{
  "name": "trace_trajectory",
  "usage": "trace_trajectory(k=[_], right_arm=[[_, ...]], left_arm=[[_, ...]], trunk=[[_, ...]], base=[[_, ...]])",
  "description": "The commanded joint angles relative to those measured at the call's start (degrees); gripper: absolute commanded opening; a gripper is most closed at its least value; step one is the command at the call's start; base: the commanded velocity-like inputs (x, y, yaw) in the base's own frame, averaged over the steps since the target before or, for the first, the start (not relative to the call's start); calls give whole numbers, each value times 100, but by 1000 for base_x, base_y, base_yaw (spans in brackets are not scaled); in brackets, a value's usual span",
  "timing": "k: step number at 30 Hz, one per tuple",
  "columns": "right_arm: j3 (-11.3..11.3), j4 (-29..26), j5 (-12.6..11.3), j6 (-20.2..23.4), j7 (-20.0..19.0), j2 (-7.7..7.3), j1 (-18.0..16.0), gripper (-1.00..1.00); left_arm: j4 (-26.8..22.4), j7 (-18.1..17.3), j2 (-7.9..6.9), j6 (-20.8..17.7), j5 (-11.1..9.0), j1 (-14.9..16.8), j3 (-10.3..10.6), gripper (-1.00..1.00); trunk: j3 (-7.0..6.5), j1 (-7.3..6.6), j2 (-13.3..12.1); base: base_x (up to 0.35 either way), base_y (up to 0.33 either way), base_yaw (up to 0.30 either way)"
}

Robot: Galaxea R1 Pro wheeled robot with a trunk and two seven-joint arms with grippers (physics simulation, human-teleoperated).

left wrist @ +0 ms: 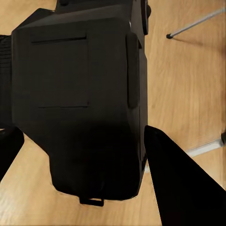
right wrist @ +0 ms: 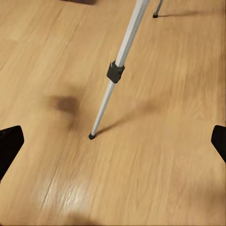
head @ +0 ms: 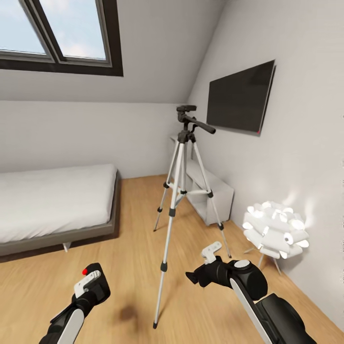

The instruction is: Attach the digital camera to the camera tripod in the bedroom.

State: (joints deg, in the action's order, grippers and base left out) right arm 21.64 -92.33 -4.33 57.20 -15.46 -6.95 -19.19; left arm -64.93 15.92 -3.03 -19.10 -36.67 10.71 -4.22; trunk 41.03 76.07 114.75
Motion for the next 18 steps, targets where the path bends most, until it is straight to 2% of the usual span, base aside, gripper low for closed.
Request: trace_trajectory(k=[1, 8, 15, 18], right_arm=[[7, -4, -42, 28, 25, -4, -7, 100], [10, -4, -42, 30, 25, -7, -6, 100], [9, -4, -44, 31, 25, -9, -6, 100], [10, -4, -44, 30, 25, -9, -6, 100]], left_arm=[[-10, 24, -3, -24, -50, 1, -1, -100], [-11, 25, -4, -31, -73, 1, -7, -100], [-11, 32, -12, -32, -299, -2, -4, -100], [-11, 33, -13, -32, -323, -5, -4, -100]], trunk=[[-17, -21, -39], [-168, -175, -320], [-300, -329, -600], [-355, -394, -721]], base=[[216, 258, -213], [210, 258, -163], [196, 257, -44], [188, 257, -9]])
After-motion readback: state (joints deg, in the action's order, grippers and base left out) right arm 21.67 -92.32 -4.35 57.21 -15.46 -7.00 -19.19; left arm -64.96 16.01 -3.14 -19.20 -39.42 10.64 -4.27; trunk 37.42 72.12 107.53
